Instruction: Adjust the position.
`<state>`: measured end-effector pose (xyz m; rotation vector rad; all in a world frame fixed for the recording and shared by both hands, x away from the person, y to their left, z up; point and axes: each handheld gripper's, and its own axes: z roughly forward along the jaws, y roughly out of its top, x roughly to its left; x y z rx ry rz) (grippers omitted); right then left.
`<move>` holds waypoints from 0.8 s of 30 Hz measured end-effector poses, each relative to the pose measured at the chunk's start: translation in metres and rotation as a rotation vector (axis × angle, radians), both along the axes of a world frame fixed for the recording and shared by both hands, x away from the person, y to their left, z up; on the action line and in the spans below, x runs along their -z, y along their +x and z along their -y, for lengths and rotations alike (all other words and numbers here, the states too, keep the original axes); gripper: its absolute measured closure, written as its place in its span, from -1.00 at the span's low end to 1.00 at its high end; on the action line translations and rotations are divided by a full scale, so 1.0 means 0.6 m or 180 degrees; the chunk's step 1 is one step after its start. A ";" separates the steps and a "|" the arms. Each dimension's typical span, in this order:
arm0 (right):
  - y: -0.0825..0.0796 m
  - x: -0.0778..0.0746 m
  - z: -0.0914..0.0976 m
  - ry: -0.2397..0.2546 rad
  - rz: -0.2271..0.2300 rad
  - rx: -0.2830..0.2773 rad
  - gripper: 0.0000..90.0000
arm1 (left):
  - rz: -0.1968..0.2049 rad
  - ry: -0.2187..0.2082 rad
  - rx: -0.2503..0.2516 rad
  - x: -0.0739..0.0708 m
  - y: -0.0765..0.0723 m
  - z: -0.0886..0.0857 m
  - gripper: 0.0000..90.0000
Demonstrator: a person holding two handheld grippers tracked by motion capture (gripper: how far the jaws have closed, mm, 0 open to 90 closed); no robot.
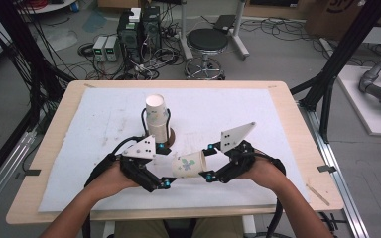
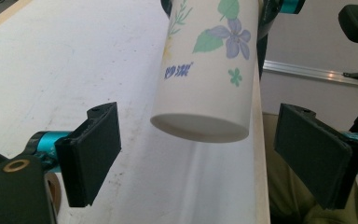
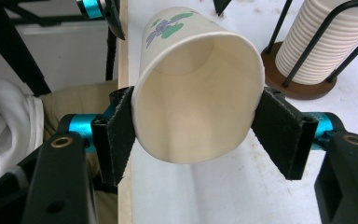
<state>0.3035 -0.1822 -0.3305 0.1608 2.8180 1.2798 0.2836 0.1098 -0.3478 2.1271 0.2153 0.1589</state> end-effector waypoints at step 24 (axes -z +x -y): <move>0.001 -0.025 -0.064 -0.0738 0.0093 -0.0140 -0.27 | 0.0024 0.0437 0.0147 0.005 0.007 0.040 -0.62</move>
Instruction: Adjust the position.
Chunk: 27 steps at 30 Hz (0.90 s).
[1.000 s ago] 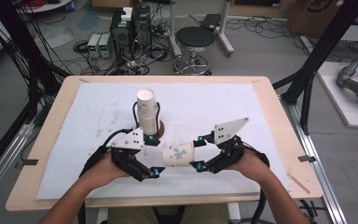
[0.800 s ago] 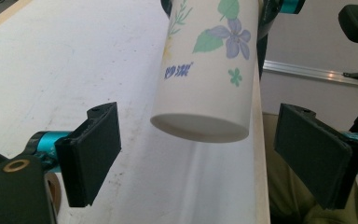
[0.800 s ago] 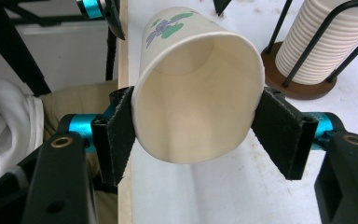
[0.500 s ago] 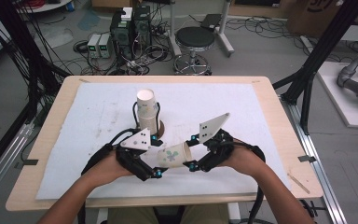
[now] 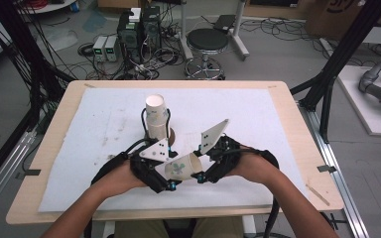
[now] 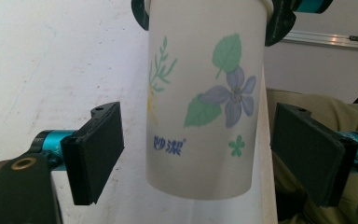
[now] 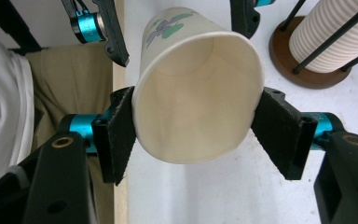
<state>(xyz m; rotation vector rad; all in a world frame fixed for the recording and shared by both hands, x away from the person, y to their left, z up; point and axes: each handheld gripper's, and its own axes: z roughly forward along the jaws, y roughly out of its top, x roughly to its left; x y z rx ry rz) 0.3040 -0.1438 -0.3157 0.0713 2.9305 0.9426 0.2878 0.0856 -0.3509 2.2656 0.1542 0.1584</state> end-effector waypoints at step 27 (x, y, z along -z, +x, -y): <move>-0.004 -0.008 -0.039 -0.0559 0.0024 -0.0112 -0.27 | -0.0152 0.0190 0.0075 0.015 0.006 0.026 -0.44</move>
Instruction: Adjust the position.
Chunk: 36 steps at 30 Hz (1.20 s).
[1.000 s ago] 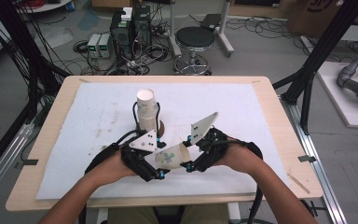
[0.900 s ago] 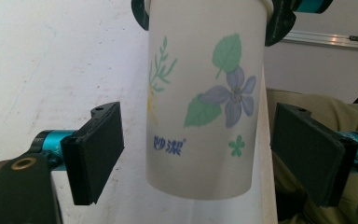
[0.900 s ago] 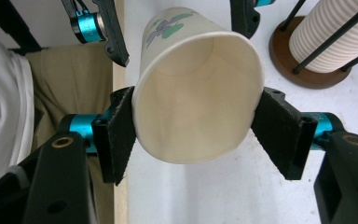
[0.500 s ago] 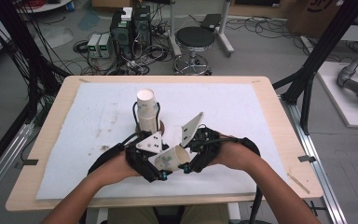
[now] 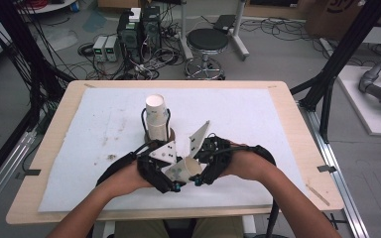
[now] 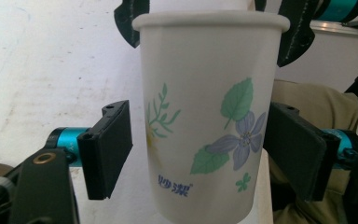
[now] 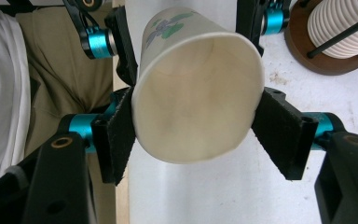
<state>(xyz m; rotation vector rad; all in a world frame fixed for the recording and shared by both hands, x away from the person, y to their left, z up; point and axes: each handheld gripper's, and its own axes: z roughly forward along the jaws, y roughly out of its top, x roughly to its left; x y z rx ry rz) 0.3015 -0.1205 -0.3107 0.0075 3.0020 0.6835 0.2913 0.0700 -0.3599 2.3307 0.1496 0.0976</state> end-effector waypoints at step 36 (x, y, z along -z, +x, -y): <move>0.003 0.011 0.076 0.1054 -0.0061 0.0411 -0.48 | -0.0101 -0.0586 -0.0332 0.053 -0.001 -0.061 -0.23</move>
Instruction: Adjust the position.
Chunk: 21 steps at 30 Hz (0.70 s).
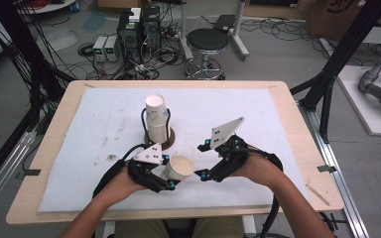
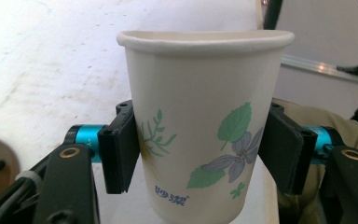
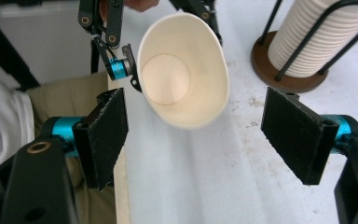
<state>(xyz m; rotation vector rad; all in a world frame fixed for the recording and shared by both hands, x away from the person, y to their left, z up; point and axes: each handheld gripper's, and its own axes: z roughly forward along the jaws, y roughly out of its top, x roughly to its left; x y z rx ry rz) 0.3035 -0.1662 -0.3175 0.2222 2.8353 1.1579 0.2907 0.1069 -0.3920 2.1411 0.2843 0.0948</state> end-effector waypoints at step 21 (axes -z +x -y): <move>-0.020 0.094 0.135 0.1028 0.0323 0.0969 -0.48 | 0.0335 -0.0702 -0.0677 0.026 -0.014 -0.101 -0.24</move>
